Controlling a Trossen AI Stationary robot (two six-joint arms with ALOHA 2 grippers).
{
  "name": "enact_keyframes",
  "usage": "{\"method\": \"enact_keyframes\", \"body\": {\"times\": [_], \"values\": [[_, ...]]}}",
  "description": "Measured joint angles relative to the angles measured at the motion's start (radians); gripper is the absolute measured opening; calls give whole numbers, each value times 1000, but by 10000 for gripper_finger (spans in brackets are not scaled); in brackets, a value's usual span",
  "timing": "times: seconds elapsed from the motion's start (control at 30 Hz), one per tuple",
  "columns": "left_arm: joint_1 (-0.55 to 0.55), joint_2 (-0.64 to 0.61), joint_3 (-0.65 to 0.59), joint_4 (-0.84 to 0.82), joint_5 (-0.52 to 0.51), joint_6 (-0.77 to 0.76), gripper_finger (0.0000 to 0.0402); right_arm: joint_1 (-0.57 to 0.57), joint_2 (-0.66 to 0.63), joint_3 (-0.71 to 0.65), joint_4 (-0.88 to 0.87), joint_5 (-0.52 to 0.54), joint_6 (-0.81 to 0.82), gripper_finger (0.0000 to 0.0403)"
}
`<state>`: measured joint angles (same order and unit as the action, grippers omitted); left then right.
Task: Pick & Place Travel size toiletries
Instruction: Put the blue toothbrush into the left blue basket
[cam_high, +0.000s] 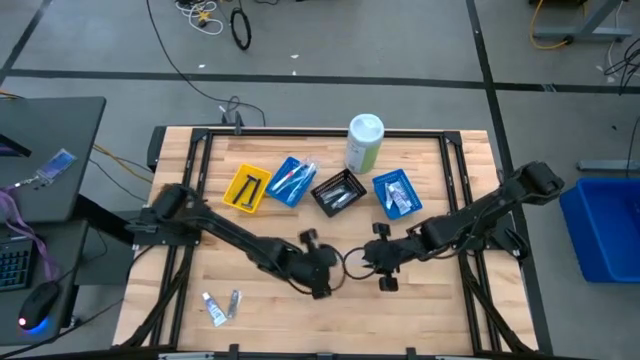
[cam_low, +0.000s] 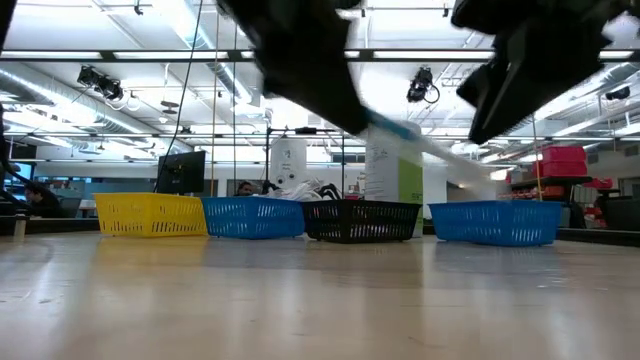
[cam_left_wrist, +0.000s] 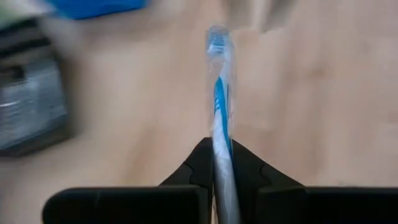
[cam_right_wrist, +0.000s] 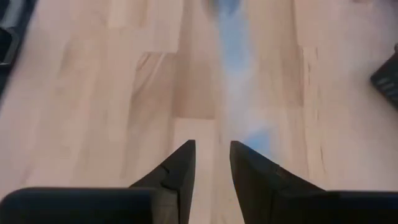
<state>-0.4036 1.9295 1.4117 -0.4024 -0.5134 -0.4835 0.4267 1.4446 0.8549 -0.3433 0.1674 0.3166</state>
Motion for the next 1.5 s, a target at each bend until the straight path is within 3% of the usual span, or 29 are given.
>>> {"method": "enact_keyframes", "body": {"times": [0.23,0.4,0.5,0.7,0.97,1.17,1.33,1.5], "values": [[-7,-188,0,-452,-292,-290,29,0,-75,34,-88,-73,16,108],[45,-257,0,-761,-374,-581,28,0,-74,34,-81,-73,16,109],[90,-277,-37,-819,-438,-660,27,0,-72,23,-73,-73,16,108],[241,-326,-202,-656,-343,-595,29,0,-72,-11,-41,-73,16,108],[437,-387,-467,-47,-288,-263,29,0,-72,-25,-33,-73,17,107],[475,-392,-684,359,-244,-174,29,0,-72,-26,-10,-73,16,107],[504,-392,-789,490,-129,-162,34,-1,-72,-26,-8,-72,8,108],[519,-391,-827,480,-148,-231,61,-1,-72,-26,-5,-55,8,111]]}}
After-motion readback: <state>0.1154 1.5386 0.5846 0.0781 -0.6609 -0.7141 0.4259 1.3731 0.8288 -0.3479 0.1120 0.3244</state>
